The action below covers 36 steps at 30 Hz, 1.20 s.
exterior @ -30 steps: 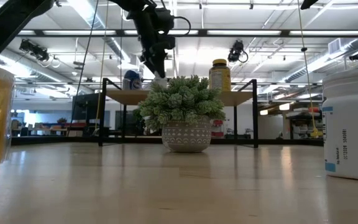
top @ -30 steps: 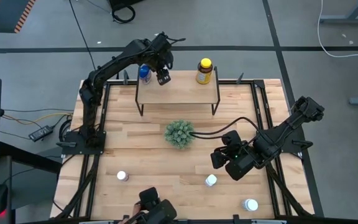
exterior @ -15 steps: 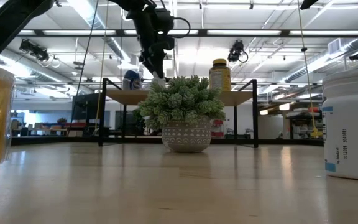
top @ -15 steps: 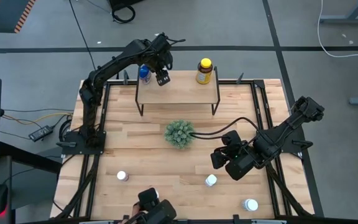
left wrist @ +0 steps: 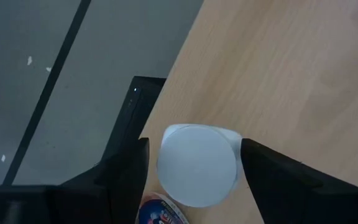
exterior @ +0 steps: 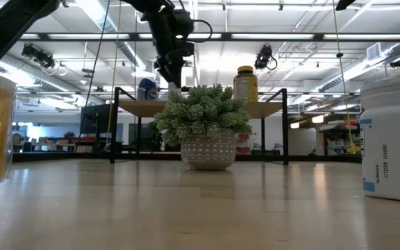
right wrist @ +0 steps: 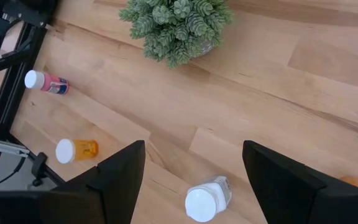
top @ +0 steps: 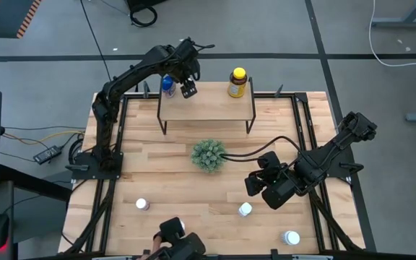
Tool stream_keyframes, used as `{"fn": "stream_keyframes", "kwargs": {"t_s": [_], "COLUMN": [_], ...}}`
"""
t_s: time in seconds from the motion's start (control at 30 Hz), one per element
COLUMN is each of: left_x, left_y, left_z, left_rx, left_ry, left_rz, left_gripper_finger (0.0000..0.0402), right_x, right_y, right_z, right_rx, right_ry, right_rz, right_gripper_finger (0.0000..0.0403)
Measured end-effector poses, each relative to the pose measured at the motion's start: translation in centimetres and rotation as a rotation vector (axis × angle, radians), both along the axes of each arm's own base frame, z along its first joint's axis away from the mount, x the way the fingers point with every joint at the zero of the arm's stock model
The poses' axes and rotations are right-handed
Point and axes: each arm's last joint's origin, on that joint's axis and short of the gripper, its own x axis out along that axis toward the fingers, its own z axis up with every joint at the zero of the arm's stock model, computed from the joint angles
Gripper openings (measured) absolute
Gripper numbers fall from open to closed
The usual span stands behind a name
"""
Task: Pick and place medicine bottles onto shelf by color
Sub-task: Put the top white and blue medicine bottle on the shelf, then put the right white medicine bottle on the shelf
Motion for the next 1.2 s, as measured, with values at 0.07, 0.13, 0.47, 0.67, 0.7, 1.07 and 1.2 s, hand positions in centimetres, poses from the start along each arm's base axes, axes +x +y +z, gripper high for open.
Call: {"fn": "stream_keyframes", "kwargs": {"t_s": [0.07,0.13,0.47,0.67,0.7,1.07,1.2], "left_x": [0.1,0.1,0.8,1.0,1.2,2.3,1.5], "left_y": [-0.1,-0.1,-2.3,-6.2,-6.7,-14.2,-16.9], "left_z": [0.0,0.1,5.0,7.7,7.9,9.6,11.6], "left_rx": [0.010,0.022,0.113,0.055,0.034,-0.112,-0.115], "left_ry": [-0.002,0.001,-0.125,-0.263,-0.285,-0.378,-0.462], "left_rz": [0.000,0.003,-0.045,-0.082,-0.091,-0.255,-0.300], "left_gripper_finger": [0.0259,0.0259,0.0260,0.0272,0.0273,0.0268,0.0256], "right_x": [0.0,0.0,0.0,-0.1,-0.1,0.7,1.5], "right_y": [0.0,0.0,0.0,0.3,0.3,2.4,4.1], "right_z": [0.0,0.0,0.0,-0.1,-0.2,-1.4,-3.6], "right_rx": [0.000,0.000,0.005,0.030,0.036,-0.030,-0.041], "right_ry": [0.000,0.000,0.015,0.078,0.096,0.125,0.189], "right_rz": [0.000,0.000,0.021,0.126,0.162,0.402,0.400], "right_gripper_finger": [0.0276,0.0276,0.0276,0.0276,0.0276,0.0296,0.0320]}}
